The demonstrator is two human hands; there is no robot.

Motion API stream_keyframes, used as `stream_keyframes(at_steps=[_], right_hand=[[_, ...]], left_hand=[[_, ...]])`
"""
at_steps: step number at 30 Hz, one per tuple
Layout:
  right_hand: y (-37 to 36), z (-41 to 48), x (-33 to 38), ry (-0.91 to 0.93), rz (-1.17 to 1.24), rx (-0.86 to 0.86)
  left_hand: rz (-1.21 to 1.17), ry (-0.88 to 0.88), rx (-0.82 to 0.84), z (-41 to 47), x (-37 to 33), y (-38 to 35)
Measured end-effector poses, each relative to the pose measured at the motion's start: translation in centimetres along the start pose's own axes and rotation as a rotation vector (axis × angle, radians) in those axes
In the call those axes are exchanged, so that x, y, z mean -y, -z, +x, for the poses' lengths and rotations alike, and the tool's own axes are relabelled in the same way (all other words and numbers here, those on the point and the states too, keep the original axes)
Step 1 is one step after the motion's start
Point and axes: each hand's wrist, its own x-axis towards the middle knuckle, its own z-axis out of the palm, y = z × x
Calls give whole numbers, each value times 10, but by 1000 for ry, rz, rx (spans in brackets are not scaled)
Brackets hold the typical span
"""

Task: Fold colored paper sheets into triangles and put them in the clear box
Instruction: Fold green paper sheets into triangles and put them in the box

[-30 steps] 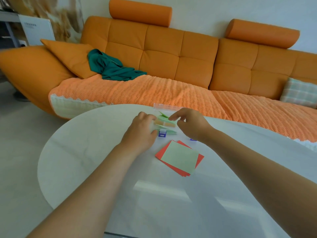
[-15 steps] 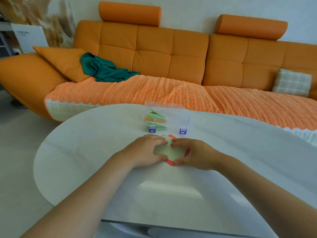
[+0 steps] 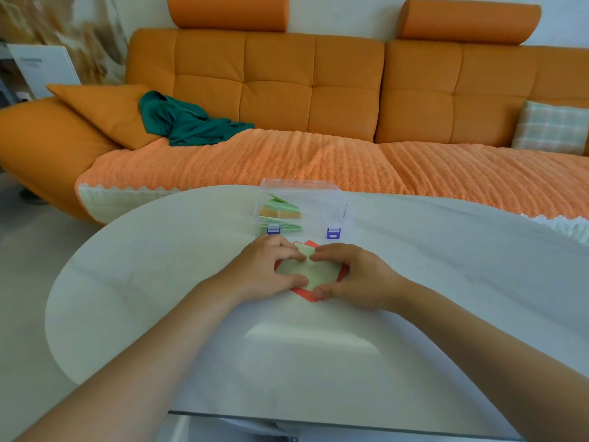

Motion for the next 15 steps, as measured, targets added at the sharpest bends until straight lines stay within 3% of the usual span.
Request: stream_keyframes(at_steps=[4, 15], right_hand=[[10, -4, 3, 75, -116, 123], [10, -16, 5, 195, -290, 26]], left_hand=[[15, -6, 85, -6, -2, 2], [127, -73, -47, -11, -5, 7]])
